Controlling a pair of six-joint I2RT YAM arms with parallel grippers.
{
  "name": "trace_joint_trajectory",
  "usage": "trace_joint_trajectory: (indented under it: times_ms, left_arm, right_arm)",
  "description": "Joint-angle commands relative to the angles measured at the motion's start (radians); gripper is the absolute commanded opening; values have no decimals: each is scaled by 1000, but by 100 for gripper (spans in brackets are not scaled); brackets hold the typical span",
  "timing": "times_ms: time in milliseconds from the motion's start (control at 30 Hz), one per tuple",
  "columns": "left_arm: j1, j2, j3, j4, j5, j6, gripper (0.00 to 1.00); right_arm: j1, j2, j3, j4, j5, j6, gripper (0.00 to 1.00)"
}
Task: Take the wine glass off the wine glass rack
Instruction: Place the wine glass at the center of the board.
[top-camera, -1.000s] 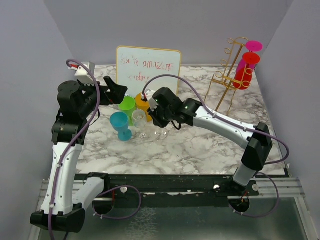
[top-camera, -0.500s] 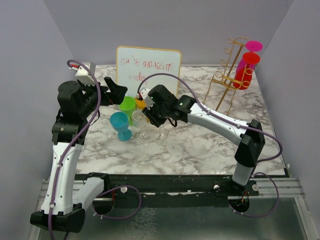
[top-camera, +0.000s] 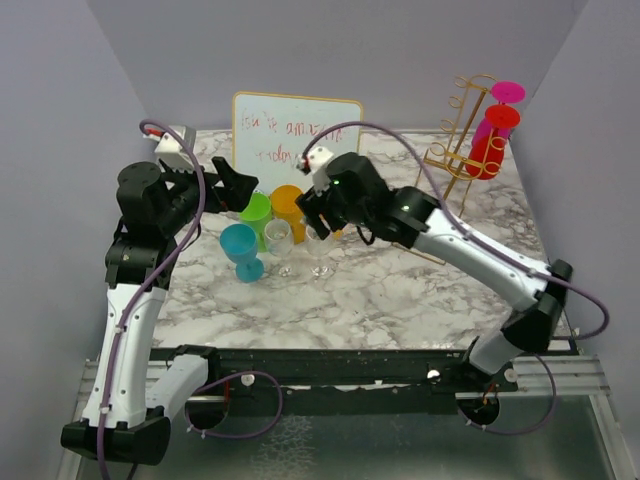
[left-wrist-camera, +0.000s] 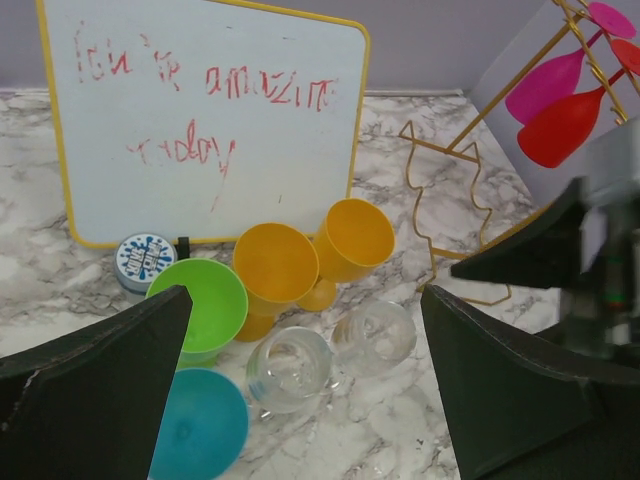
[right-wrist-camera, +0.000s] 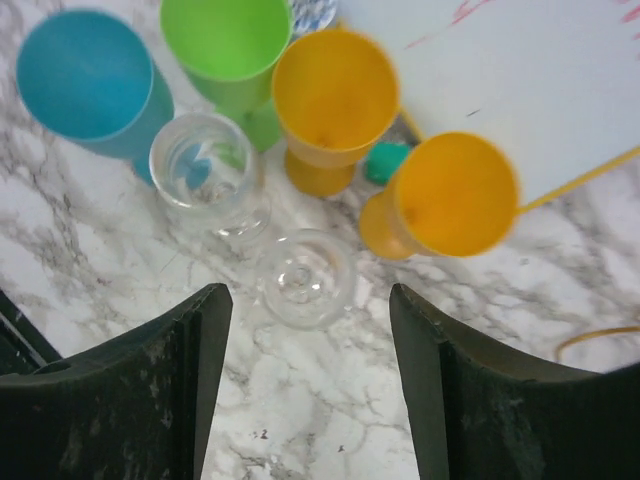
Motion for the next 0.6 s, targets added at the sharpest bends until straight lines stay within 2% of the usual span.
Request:
trace_joint_trajectory:
  times_ms: [0, 100, 133, 233, 333, 467, 567]
  left_arm:
    - [6, 15, -34, 54, 121, -2, 99]
    - [5, 23, -47, 87, 143, -10, 99]
    - [5, 27, -50, 100, 146, -13, 99]
    - [-6, 50, -58, 160, 173, -36, 99]
    - [-48, 85, -37, 187, 172, -48, 99]
    - [-147, 119, -32, 211, 104, -37, 99]
    - [-272, 155, -28, 218, 46, -12, 99]
  right_arm:
    - [-3, -216, -27, 122, 282, 18, 74]
    - [-63, -306, -67, 188, 405, 26, 80]
    - [-126, -326, -70, 186, 373, 61, 81]
    - [-384, -349, -19, 158, 136, 182, 81]
    - [-462, -340, 65, 140, 58, 171, 81]
    - [-538, -320, 121, 131, 82, 191, 81]
    - [-723, -326, 112, 125, -1, 263, 81]
